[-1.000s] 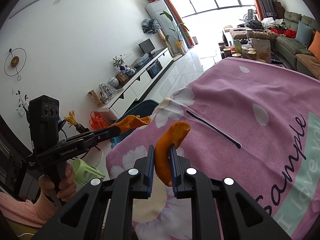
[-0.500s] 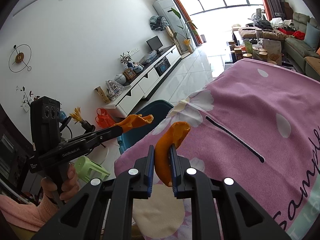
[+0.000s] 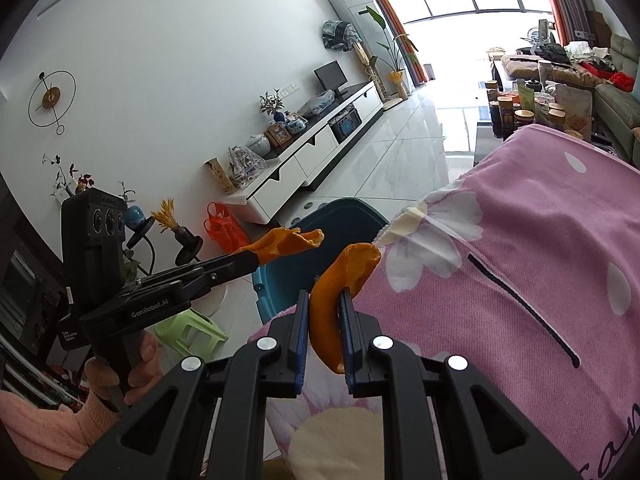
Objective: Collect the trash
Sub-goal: 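Lift both orange peels and carry them over the teal wastebasket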
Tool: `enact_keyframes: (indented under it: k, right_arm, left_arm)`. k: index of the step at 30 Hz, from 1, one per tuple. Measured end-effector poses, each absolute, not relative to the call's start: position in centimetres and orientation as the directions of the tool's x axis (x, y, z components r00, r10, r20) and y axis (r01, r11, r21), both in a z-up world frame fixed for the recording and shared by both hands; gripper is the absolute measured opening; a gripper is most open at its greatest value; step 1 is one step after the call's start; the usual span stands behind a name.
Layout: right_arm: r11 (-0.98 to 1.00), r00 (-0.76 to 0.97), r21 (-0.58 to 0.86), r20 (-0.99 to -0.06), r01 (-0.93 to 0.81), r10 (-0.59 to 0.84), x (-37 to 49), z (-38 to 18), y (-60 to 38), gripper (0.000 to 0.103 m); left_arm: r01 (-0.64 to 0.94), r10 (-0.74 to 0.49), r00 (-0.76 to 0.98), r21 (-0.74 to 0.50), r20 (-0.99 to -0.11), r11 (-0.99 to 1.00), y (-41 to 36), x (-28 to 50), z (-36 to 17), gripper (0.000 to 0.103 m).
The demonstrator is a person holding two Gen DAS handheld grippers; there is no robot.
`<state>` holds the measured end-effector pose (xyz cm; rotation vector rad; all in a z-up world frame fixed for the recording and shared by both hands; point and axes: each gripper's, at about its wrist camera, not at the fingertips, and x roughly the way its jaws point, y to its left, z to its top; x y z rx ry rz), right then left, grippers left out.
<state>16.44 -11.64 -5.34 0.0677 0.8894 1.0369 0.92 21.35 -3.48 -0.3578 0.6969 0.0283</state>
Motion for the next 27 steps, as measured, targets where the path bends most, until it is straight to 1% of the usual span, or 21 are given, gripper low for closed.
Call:
enact_keyframes:
  k: [27]
  right_arm:
    - [0.487, 0.137, 0.434, -0.624, -0.758, 0.769, 17.7, -5.9, -5.2, 0.013]
  left_arm:
    - [-0.251, -0.022, 0.751, -0.316, -0.660, 0.915, 24.7, 1.6, -5.3, 0.014]
